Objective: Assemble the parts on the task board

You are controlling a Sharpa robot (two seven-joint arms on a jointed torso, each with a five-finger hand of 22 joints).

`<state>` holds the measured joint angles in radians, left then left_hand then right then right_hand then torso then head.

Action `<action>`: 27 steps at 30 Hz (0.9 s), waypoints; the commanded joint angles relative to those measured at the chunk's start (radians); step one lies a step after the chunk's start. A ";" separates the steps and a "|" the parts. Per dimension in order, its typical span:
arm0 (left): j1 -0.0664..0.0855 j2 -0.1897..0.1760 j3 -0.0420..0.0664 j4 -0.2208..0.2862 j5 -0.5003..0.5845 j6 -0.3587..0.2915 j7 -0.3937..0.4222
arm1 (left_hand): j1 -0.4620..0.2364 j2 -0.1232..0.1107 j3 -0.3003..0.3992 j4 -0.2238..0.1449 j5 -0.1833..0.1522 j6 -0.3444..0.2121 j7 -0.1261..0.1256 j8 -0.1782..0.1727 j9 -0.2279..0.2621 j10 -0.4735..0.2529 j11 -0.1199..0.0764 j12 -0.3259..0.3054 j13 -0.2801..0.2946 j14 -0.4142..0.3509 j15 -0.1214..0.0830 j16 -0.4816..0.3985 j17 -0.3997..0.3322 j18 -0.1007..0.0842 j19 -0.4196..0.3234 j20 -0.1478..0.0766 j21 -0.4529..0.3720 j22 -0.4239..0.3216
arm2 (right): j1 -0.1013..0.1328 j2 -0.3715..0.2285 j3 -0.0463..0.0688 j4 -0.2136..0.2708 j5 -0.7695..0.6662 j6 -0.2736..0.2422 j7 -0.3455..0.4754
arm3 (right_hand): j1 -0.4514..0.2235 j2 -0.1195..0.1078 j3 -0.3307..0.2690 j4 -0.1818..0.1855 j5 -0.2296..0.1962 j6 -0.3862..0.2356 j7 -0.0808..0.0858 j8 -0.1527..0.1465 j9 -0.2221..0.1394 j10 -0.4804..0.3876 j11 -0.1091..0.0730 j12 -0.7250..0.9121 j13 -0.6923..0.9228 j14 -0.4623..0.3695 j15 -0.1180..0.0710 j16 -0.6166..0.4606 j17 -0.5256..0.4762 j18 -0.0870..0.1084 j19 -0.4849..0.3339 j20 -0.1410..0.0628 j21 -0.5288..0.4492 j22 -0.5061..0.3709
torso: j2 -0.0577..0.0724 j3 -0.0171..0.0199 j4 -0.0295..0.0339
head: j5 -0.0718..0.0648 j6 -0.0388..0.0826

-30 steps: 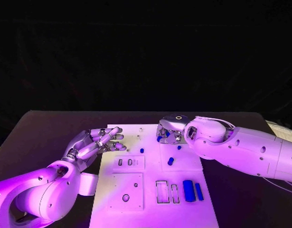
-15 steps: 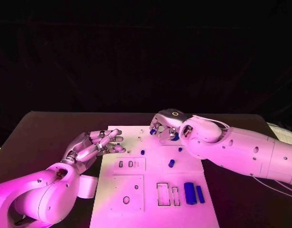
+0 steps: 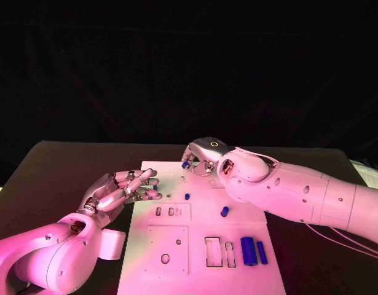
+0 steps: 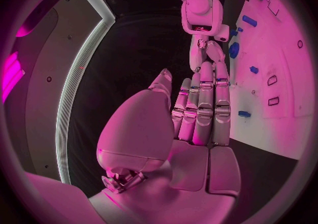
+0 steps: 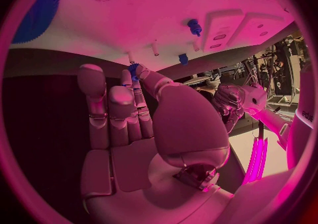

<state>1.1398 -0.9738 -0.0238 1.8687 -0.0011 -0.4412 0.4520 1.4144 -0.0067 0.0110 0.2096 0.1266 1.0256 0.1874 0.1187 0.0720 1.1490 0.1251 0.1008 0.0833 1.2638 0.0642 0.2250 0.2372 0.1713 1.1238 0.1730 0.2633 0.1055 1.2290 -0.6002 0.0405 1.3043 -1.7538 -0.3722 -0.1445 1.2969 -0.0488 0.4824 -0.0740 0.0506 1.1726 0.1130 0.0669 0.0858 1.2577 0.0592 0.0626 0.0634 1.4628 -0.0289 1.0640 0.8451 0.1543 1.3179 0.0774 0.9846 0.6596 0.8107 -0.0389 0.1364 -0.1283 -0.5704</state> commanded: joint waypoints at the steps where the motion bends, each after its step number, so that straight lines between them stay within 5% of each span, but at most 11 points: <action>1: 0.003 0.000 0.001 0.005 0.001 0.020 0.002 | 0.009 0.000 -0.001 -0.004 -0.005 0.004 0.004 -0.005 -0.001 0.005 0.003 -0.002 0.000 0.006 0.002 0.004 0.001 0.012 0.009 0.001 0.003 -0.001 | 0.000 0.013 0.000 -0.015 -0.014 0.008 -0.005 | 0.005 -0.009 0.006 0.003 0.002 -0.001 0.008 0.001 0.017 -0.007 0.000 -0.002 0.000 0.029 0.006 0.006 0.001 -0.008 -0.007 0.000 0.008 0.002 | 0.006 -0.0030 0.0082 | -0.004 0.000; 14: 0.004 -0.003 0.001 0.007 0.001 0.021 0.000 | 0.009 0.000 -0.001 -0.004 -0.005 0.004 0.004 -0.005 -0.001 0.005 0.003 -0.002 0.000 0.006 0.002 0.004 0.001 0.012 0.009 0.001 0.003 -0.001 | 0.000 0.025 -0.001 -0.036 -0.036 0.065 -0.032 | 0.002 -0.013 0.007 0.008 0.002 -0.003 0.009 0.000 0.018 -0.008 0.001 -0.001 0.001 0.028 0.007 0.010 0.004 -0.008 -0.010 0.002 0.011 0.005 | 0.010 -0.0050 0.0126 | -0.004 -0.001; 27: 0.004 -0.008 0.001 0.004 0.001 0.021 -0.001 | 0.009 0.000 -0.001 -0.004 -0.005 0.004 0.004 -0.005 -0.001 0.005 0.003 -0.002 0.000 0.006 0.002 0.004 0.001 0.012 0.009 0.001 0.003 -0.001 | -0.001 -0.012 0.000 0.013 -0.059 0.005 -0.050 | 0.001 -0.021 0.007 0.012 0.002 0.001 0.007 0.002 0.020 -0.003 0.000 0.001 0.002 0.027 0.007 0.016 0.008 -0.007 -0.012 0.003 0.018 0.011 | 0.013 -0.0056 0.0144 | -0.004 0.000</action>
<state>1.1417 -0.9818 -0.0239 1.8708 -0.0011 -0.4399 0.4473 1.4144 -0.0067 0.0110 0.2096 0.1266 1.0256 0.1874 0.1188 0.0721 1.1490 0.1251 0.1008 0.0832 1.2638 0.0642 0.2250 0.2369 0.1712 1.1237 0.1730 0.2633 0.1054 1.2315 -0.6082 0.0423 1.3139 -1.7867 -0.3660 -0.1691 1.2965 -0.0572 0.4887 -0.0676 0.0495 1.1680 0.1214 0.0657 0.0884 1.2577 0.0594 0.0598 0.0656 1.4652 -0.0265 1.0729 0.8515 0.1544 1.3143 0.0809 0.9992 0.6692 0.8230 -0.0446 0.1504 -0.1322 -0.5704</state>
